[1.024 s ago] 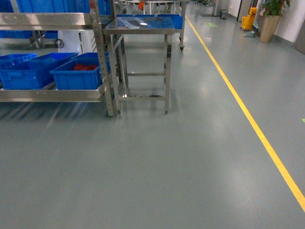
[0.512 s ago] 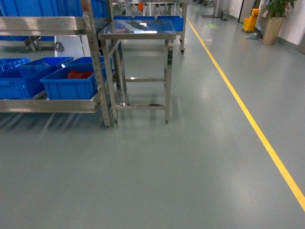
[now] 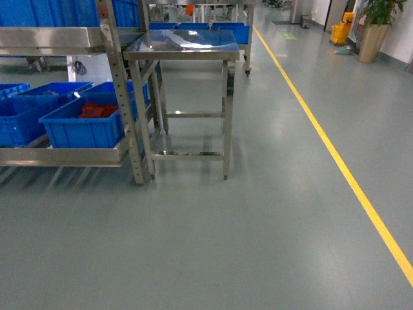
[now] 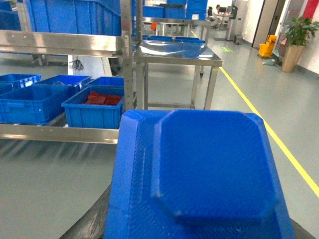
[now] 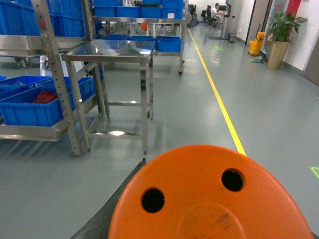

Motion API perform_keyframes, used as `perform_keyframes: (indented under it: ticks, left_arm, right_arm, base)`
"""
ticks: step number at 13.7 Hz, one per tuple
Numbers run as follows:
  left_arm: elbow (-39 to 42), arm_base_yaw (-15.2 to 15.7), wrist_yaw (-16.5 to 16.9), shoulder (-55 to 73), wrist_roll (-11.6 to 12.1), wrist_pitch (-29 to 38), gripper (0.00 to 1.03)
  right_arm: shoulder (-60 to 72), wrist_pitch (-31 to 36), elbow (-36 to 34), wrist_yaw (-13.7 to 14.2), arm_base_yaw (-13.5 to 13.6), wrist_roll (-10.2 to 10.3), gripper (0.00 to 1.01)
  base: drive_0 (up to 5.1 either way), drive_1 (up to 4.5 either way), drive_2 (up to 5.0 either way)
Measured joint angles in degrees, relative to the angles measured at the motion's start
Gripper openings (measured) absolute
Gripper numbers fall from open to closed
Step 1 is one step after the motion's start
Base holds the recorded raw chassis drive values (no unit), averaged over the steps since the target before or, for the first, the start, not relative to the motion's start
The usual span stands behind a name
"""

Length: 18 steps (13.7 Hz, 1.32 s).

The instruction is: Sort blue parts and orange caps into right shelf containers

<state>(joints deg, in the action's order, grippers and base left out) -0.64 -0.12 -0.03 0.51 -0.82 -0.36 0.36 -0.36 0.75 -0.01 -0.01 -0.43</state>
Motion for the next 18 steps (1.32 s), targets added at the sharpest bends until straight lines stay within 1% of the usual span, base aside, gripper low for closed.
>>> perform_keyframes:
  ticks: [18]
  left_arm:
    - [0.0, 0.0, 0.0, 0.0, 0.0, -0.1, 0.42]
  right_arm:
    - [0.0, 0.0, 0.0, 0.0, 0.0, 0.0, 0.44]
  base:
    - [0.1, 4.30, -4.1]
